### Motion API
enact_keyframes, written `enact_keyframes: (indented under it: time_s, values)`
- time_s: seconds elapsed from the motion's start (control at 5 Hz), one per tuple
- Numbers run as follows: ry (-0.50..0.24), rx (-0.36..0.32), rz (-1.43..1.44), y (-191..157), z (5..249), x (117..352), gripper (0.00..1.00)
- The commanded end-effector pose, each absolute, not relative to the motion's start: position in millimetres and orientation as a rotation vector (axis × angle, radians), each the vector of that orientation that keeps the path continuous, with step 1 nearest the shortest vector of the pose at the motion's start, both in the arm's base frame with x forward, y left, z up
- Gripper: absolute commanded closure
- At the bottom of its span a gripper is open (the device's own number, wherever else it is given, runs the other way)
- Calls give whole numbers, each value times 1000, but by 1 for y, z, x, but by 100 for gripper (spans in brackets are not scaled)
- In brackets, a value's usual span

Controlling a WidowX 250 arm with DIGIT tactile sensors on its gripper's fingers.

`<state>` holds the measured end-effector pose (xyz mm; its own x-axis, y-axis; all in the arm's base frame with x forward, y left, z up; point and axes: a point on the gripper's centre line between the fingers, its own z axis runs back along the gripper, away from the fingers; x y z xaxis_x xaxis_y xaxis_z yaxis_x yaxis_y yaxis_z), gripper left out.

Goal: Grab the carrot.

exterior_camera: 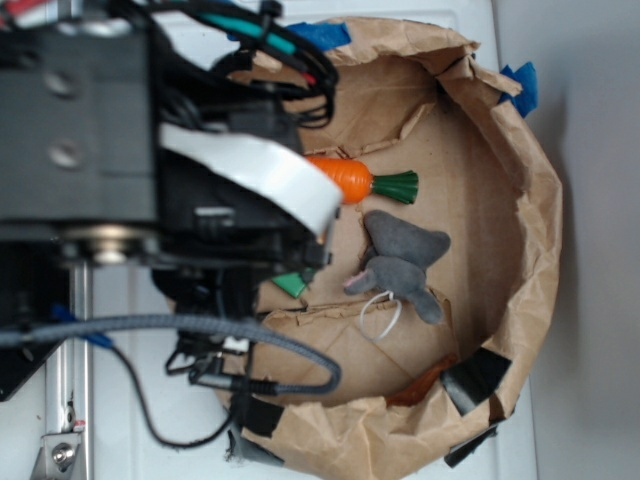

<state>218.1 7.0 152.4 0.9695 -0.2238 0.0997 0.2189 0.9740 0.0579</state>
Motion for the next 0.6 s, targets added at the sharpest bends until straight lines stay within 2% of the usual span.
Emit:
enact_keyframes:
  time_s: [0.0,0.2,0.4]
  values:
    - [-91,-23,-139,44,117,245,0]
    - [-68,-92,-142,53,92,247,0]
    - [-75,-102,-183,48,62,255,0]
